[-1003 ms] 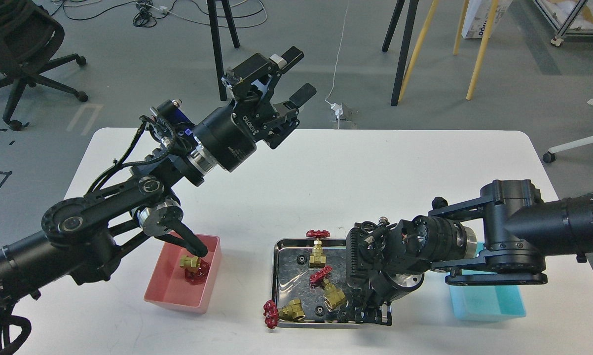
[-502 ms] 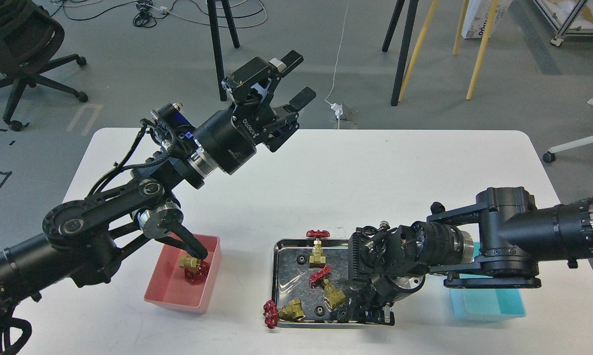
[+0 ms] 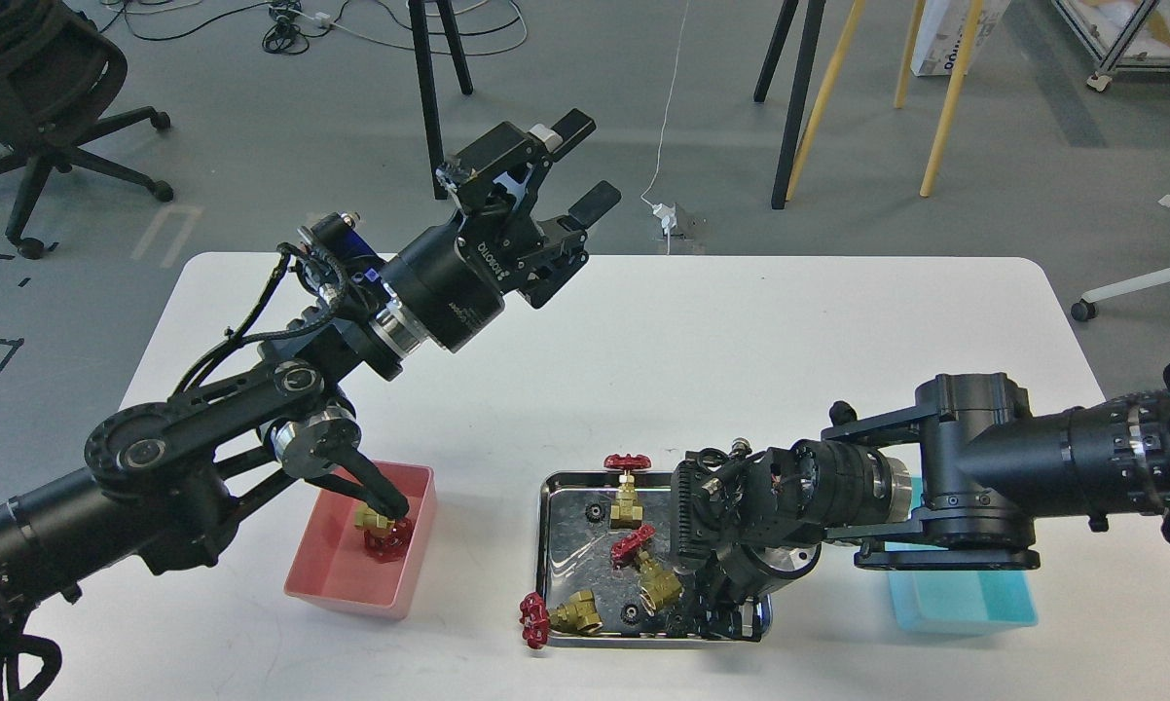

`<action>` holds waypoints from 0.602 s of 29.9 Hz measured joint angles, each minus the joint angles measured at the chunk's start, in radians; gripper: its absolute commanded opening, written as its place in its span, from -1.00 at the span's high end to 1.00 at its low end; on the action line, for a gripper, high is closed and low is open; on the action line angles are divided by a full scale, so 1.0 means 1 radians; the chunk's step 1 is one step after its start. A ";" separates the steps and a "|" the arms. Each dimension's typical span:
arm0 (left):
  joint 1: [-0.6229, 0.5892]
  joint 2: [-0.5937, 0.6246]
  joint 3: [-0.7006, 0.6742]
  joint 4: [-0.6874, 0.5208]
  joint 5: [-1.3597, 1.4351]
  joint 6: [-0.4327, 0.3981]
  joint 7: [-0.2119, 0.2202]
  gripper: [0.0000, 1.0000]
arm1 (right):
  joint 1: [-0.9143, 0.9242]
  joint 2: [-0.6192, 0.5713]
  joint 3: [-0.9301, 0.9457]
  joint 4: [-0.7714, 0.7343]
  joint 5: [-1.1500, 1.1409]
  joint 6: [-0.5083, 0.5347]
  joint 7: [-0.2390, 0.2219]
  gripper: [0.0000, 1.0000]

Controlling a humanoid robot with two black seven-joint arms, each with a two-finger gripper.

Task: Place valve in pink box and gear in blue box

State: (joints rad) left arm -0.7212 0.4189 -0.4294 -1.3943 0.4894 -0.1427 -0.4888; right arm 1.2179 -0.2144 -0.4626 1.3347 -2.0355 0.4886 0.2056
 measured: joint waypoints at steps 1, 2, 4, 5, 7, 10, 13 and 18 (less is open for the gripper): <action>0.000 0.000 0.000 0.000 0.000 0.000 0.000 -0.49 | -0.001 0.000 -0.001 0.000 0.000 0.000 0.000 0.21; 0.000 0.000 0.000 0.000 0.000 0.000 0.000 -0.49 | -0.001 0.000 -0.002 0.000 0.000 0.000 0.000 0.29; 0.000 0.000 0.000 0.000 0.000 0.000 0.000 -0.49 | -0.001 -0.001 -0.003 0.000 0.000 0.000 0.001 0.44; 0.000 0.000 0.000 0.000 0.000 0.000 0.000 -0.49 | -0.001 -0.002 -0.003 0.000 0.000 0.000 0.001 0.50; 0.001 0.000 0.000 0.000 0.000 0.000 0.000 -0.49 | -0.001 -0.004 -0.003 -0.001 0.000 0.000 0.002 0.59; 0.001 0.000 0.001 0.001 0.000 0.000 0.000 -0.49 | -0.001 -0.007 -0.003 -0.001 0.000 0.000 0.002 0.71; 0.001 0.000 0.001 0.003 0.000 0.000 0.000 -0.49 | 0.006 -0.012 -0.004 -0.001 0.002 0.000 0.002 0.81; 0.001 -0.002 0.001 0.005 0.000 0.000 0.000 -0.49 | 0.032 -0.046 0.003 0.015 0.007 0.001 0.003 0.84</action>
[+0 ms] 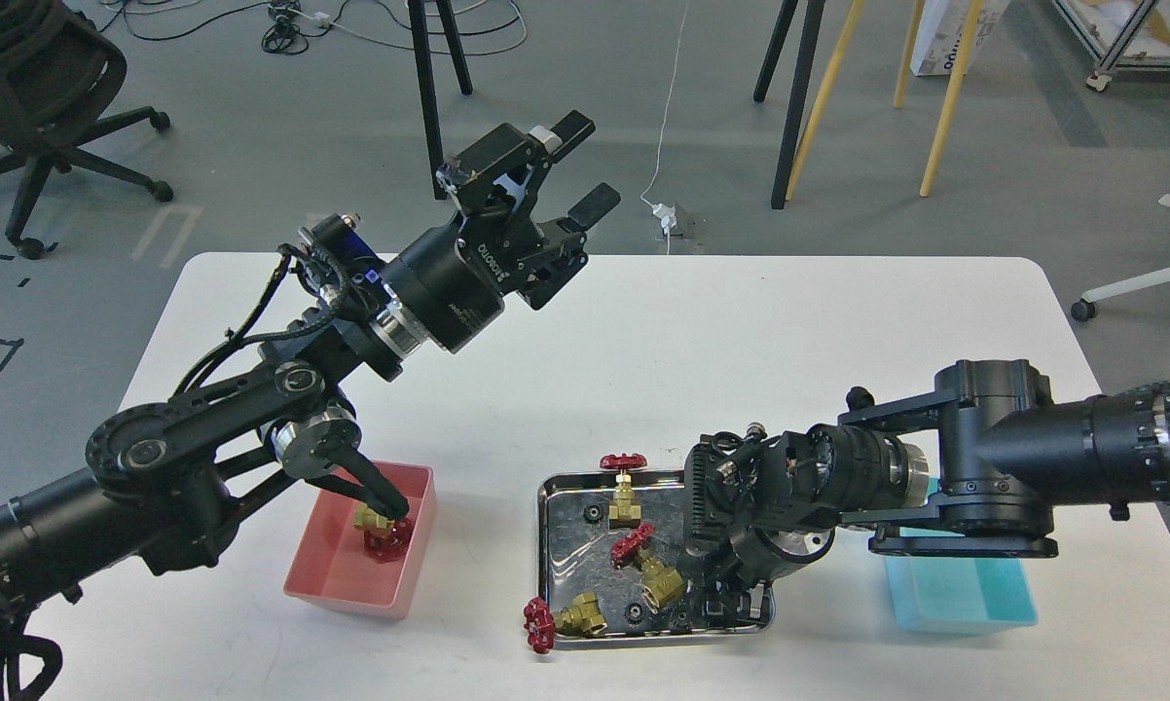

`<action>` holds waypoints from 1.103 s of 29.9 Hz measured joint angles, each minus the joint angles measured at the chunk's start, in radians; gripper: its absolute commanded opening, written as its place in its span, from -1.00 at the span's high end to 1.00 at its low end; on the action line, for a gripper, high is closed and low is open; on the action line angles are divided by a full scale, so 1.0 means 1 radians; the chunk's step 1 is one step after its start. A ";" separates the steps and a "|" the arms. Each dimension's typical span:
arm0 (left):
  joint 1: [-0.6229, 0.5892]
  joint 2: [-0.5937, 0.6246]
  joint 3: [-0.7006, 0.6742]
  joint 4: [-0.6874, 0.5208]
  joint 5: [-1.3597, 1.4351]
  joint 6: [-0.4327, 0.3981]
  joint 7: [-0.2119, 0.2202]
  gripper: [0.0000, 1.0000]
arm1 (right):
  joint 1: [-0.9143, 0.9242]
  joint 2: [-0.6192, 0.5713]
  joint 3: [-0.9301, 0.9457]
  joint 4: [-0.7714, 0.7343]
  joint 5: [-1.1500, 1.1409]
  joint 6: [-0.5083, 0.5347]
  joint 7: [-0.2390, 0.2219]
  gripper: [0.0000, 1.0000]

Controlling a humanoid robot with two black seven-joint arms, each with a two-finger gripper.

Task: Place valve in pink box and gear in blue box

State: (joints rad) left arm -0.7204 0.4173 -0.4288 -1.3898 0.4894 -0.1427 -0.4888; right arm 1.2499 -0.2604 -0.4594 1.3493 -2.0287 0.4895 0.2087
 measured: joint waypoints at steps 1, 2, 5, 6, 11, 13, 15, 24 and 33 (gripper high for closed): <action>0.000 0.000 0.000 0.000 0.000 0.000 0.000 -0.49 | 0.010 -0.011 0.002 0.007 0.001 0.000 0.000 0.84; 0.000 0.000 0.000 0.000 0.000 0.000 0.000 -0.49 | 0.024 -0.028 0.006 0.017 0.003 0.000 0.001 0.84; 0.000 -0.002 -0.001 0.000 0.000 0.000 0.000 -0.49 | 0.066 -0.096 0.016 0.049 0.006 0.000 0.007 0.85; 0.000 -0.005 -0.001 0.000 0.000 -0.001 0.000 -0.49 | 0.079 -0.128 0.018 0.061 0.006 0.000 0.009 0.85; -0.001 -0.017 -0.001 0.000 0.000 -0.001 0.000 -0.49 | 0.122 -0.336 0.057 0.143 0.007 -0.001 0.011 0.85; -0.001 -0.020 0.000 0.000 0.000 -0.001 0.000 -0.49 | 0.131 -0.450 0.070 0.193 0.007 -0.001 0.011 0.85; 0.000 -0.029 0.000 0.000 0.000 -0.001 0.000 -0.49 | 0.129 -0.558 0.072 0.248 0.001 -0.001 0.011 0.85; 0.001 -0.066 0.012 0.000 0.001 0.001 0.000 -0.49 | 0.001 -0.794 0.079 0.341 -0.117 -0.001 0.006 0.27; 0.001 -0.070 0.013 0.000 0.003 0.003 0.000 -0.50 | -0.033 -0.793 0.173 0.331 -0.079 -0.001 0.005 -1.00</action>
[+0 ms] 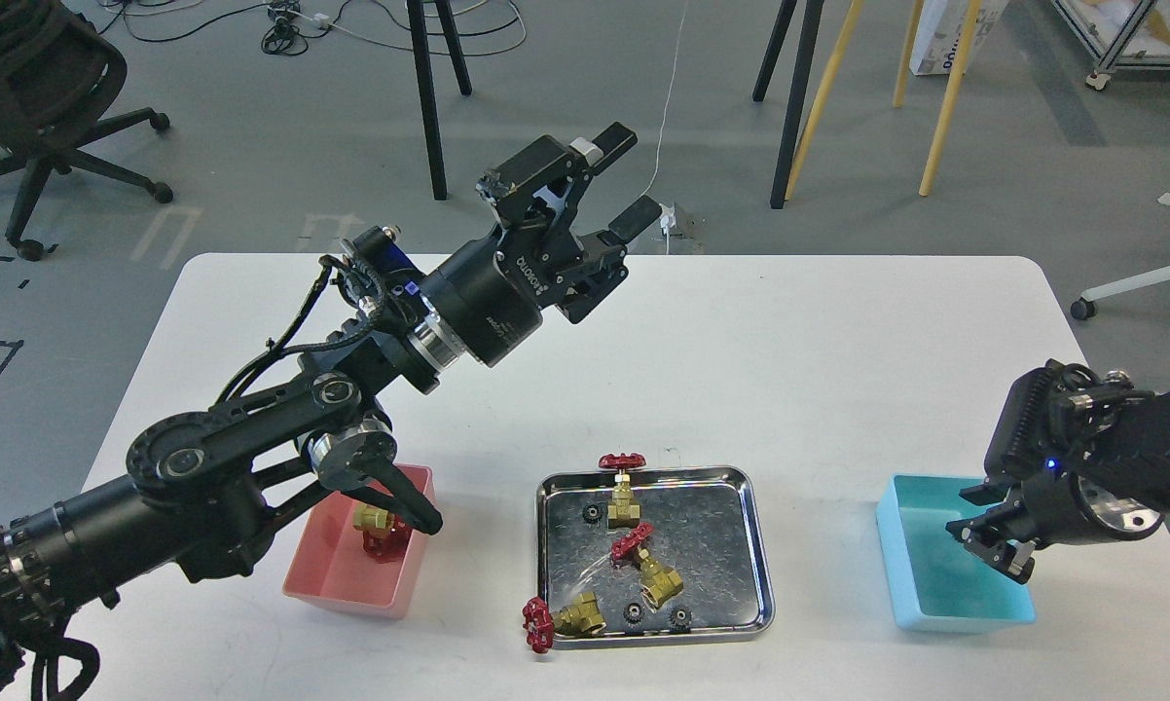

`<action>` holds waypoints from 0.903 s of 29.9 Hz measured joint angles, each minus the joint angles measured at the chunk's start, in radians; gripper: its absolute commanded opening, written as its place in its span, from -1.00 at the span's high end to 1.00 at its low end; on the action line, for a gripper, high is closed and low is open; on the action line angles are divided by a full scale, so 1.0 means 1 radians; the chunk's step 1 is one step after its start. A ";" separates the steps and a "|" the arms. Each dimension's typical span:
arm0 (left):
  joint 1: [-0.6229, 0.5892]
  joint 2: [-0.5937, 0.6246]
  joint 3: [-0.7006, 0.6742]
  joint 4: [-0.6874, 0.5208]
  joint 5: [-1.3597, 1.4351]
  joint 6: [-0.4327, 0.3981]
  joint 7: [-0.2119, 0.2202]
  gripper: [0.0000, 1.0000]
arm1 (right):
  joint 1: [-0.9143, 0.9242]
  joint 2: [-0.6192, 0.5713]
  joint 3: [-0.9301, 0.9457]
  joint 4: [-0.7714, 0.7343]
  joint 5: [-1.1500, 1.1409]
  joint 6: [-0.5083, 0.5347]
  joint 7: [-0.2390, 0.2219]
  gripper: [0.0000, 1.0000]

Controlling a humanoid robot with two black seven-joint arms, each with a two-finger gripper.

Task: Place valve in pink box and gear in blue box

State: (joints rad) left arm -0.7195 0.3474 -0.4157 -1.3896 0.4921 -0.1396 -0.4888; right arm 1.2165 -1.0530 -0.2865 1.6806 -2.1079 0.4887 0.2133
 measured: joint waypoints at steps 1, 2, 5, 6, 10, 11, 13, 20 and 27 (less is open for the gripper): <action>0.000 0.000 0.000 0.000 -0.001 0.000 0.000 -0.50 | -0.001 0.000 0.022 -0.004 0.016 0.000 0.000 -1.00; 0.000 0.000 0.000 0.000 -0.001 0.000 0.000 -0.50 | -0.003 0.000 0.047 -0.009 0.038 0.000 -0.001 -1.00; 0.000 0.004 -0.001 0.007 -0.002 -0.001 0.000 -0.50 | -0.023 -0.005 0.116 -0.027 0.128 0.000 -0.005 -1.00; 0.000 0.006 -0.004 0.014 -0.003 -0.002 0.000 -0.50 | -0.030 -0.006 0.135 -0.035 0.156 0.000 -0.005 -1.00; -0.021 0.016 -0.012 0.066 -0.003 -0.012 0.000 -0.50 | -0.049 -0.011 0.249 -0.119 0.325 0.000 -0.006 -1.00; -0.029 0.018 -0.012 0.084 -0.003 -0.018 0.000 -0.50 | -0.053 -0.010 0.279 -0.148 0.399 0.000 -0.006 -1.00; -0.057 0.027 -0.012 0.142 -0.003 -0.050 0.000 -0.51 | -0.061 0.001 0.339 -0.201 0.586 -0.007 -0.006 -1.00; -0.255 0.022 -0.010 0.479 -0.100 -0.307 0.000 -0.53 | -0.081 0.264 0.653 -0.612 1.324 -0.061 -0.007 -1.00; -0.321 0.010 -0.016 0.797 -0.269 -0.349 0.000 -0.57 | -0.123 0.522 0.952 -1.016 1.792 -0.001 -0.005 -1.00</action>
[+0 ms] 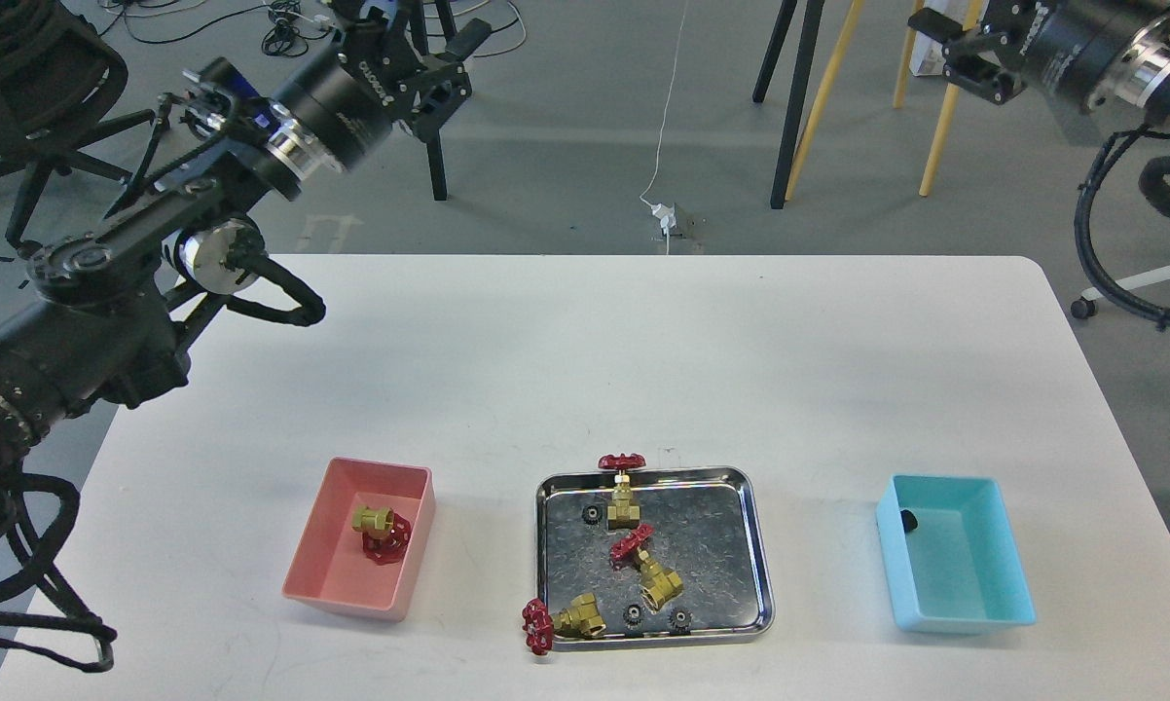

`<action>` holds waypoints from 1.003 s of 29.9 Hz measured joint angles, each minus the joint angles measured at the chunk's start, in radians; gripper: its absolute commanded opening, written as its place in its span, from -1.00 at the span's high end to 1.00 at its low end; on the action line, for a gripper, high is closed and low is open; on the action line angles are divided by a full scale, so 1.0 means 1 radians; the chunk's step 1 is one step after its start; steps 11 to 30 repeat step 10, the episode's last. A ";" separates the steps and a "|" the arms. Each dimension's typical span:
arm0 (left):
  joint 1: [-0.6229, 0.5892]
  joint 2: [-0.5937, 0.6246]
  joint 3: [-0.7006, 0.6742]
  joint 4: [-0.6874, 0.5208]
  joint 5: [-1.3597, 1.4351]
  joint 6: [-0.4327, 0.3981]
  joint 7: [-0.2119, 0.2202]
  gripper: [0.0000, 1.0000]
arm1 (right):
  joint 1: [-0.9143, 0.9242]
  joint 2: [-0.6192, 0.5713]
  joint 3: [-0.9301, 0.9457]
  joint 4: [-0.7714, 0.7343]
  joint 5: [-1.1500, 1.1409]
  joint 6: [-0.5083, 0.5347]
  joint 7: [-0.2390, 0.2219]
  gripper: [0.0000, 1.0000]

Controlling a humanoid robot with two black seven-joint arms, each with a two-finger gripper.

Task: Place valve in pink box and gear in blue box

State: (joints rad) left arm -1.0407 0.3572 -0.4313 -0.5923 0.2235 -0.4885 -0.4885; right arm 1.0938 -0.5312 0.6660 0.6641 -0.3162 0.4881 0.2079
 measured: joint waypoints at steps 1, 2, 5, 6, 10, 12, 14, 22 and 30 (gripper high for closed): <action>0.001 -0.011 -0.006 0.051 -0.016 0.000 0.000 -0.57 | -0.015 0.034 0.020 -0.046 0.031 0.000 0.000 -1.00; 0.006 -0.029 -0.017 0.102 -0.029 0.000 0.000 -0.58 | -0.029 0.075 0.041 -0.103 0.066 0.000 0.000 -1.00; 0.051 -0.084 -0.068 0.206 -0.043 0.000 0.000 -0.59 | -0.062 0.191 0.095 -0.253 0.155 0.000 0.000 -1.00; 0.068 -0.096 -0.087 0.219 -0.044 0.000 0.000 -0.60 | -0.075 0.225 0.108 -0.286 0.177 0.000 -0.001 -1.00; 0.117 -0.129 -0.139 0.235 -0.046 0.000 0.000 -0.60 | -0.112 0.304 0.153 -0.332 0.211 0.000 -0.003 -1.00; 0.117 -0.129 -0.139 0.235 -0.046 0.000 0.000 -0.60 | -0.112 0.304 0.153 -0.332 0.211 0.000 -0.003 -1.00; 0.117 -0.129 -0.139 0.235 -0.046 0.000 0.000 -0.60 | -0.112 0.304 0.153 -0.332 0.211 0.000 -0.003 -1.00; 0.117 -0.129 -0.139 0.235 -0.046 0.000 0.000 -0.60 | -0.112 0.304 0.153 -0.332 0.211 0.000 -0.003 -1.00; 0.117 -0.129 -0.139 0.235 -0.046 0.000 0.000 -0.60 | -0.112 0.304 0.153 -0.332 0.211 0.000 -0.003 -1.00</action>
